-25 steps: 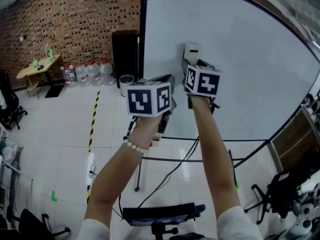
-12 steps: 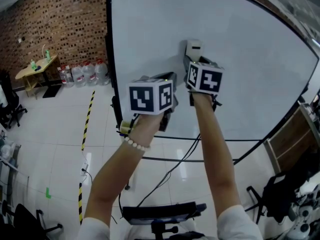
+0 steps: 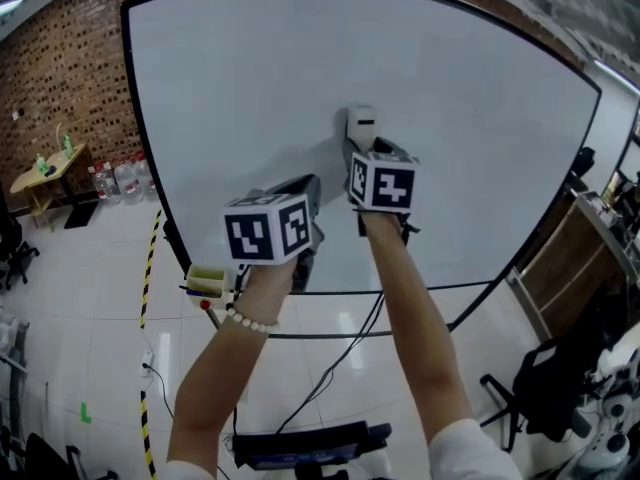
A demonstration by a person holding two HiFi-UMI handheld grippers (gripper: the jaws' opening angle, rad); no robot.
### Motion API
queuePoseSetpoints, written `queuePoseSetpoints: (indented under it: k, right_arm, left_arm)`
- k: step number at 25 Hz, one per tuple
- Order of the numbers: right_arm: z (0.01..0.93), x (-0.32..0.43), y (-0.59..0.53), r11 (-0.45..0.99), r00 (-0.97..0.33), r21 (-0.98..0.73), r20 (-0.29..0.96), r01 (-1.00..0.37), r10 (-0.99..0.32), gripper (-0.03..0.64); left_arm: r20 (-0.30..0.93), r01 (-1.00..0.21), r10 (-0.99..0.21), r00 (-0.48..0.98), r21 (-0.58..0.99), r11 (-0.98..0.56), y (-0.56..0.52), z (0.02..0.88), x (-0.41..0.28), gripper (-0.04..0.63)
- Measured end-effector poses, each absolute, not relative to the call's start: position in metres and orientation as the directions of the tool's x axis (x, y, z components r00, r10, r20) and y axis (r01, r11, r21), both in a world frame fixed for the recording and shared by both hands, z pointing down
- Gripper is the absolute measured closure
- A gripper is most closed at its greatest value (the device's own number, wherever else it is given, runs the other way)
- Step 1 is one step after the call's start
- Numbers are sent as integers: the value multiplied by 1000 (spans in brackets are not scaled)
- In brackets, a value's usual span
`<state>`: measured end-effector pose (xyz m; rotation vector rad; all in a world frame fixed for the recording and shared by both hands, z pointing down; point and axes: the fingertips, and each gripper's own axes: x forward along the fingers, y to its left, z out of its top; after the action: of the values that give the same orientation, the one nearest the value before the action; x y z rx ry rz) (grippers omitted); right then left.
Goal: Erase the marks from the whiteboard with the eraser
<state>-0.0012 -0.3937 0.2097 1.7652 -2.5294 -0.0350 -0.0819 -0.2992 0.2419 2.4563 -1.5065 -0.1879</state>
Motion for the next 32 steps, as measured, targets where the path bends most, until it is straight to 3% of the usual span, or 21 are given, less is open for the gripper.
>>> queuePoseSetpoints:
  k: [20, 32]
  right_arm:
    - [213, 145, -419, 290, -286, 55, 58, -956, -956, 365]
    - [214, 323, -438, 216, -212, 57, 66, -975, -975, 366]
  left_arm:
    - [46, -774, -798, 600, 287, -565, -342, 243, 37, 607]
    - [18, -710, -736, 676, 281, -646, -363, 236, 194, 607]
